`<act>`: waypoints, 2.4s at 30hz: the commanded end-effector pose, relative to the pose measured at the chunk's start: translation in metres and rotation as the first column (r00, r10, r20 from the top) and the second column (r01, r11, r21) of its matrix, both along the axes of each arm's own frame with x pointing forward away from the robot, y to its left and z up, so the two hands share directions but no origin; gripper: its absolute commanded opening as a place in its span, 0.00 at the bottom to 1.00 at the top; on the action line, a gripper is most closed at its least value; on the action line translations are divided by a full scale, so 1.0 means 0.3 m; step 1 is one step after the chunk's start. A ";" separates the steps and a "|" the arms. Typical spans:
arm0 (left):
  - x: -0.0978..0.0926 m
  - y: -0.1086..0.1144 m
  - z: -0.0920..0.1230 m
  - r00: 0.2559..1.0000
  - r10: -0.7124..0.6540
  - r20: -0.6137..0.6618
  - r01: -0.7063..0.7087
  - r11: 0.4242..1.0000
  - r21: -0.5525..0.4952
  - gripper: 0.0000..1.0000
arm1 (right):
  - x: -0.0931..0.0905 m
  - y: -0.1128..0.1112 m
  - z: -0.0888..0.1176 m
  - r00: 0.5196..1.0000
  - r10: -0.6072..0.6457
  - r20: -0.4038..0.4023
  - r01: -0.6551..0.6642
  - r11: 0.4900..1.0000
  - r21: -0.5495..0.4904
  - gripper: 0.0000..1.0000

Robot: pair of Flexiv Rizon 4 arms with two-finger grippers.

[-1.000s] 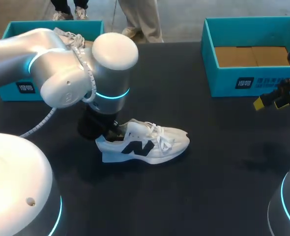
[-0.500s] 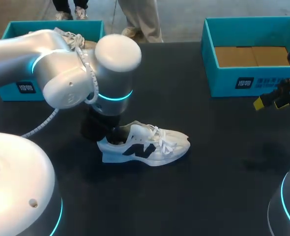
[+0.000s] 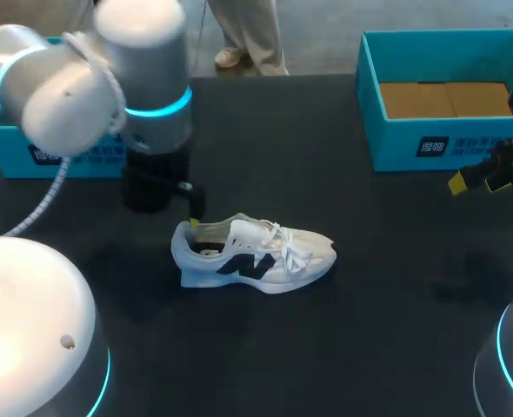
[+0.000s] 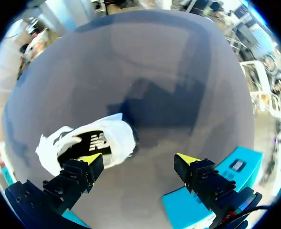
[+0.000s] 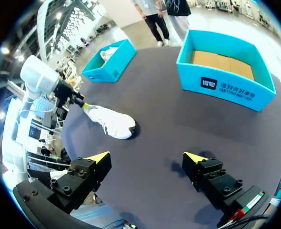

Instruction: Take the shoe out of the shoebox, open the shoe tongue, remove and reinsert the insole, then place the shoe into the shoebox

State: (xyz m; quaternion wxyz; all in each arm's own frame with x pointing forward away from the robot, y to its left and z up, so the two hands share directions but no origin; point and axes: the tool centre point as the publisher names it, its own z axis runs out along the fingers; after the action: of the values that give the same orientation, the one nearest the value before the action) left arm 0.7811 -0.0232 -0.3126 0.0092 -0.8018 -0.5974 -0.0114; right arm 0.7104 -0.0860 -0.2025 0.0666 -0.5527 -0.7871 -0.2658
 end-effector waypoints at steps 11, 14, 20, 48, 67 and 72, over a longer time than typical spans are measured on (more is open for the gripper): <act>0.019 0.143 0.069 0.987 0.091 -0.130 -0.120 0.965 -0.233 1.00 | 0.001 0.002 -0.003 1.000 -0.001 -0.001 0.001 1.000 -0.001 1.00; 0.019 0.143 0.069 0.987 0.091 -0.130 -0.120 0.965 -0.233 1.00 | 0.001 0.002 -0.003 1.000 -0.001 -0.001 0.001 1.000 -0.001 1.00; 0.019 0.143 0.069 0.987 0.091 -0.130 -0.120 0.965 -0.233 1.00 | 0.001 0.002 -0.003 1.000 -0.001 -0.001 0.001 1.000 -0.001 1.00; 0.037 0.276 0.054 0.407 0.385 -0.828 -0.850 0.492 -0.188 1.00 | 0.001 0.002 -0.003 1.000 -0.001 -0.001 0.001 1.000 -0.001 1.00; -0.002 0.315 0.003 0.177 0.355 -0.918 -0.951 0.302 -0.067 1.00 | 0.001 0.002 -0.003 1.000 -0.001 -0.001 0.001 1.000 -0.001 1.00; -0.016 0.328 -0.013 0.133 0.356 -0.925 -0.969 0.244 -0.045 1.00 | 0.001 0.002 -0.003 1.000 -0.001 -0.001 0.001 1.000 -0.001 1.00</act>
State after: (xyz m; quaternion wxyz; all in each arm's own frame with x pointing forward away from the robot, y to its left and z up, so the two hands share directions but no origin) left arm 0.7865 0.0749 -0.3156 -0.0030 -0.2518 -0.7933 0.5543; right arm 0.7104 -0.0860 -0.2025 0.0666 -0.5527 -0.7871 -0.2658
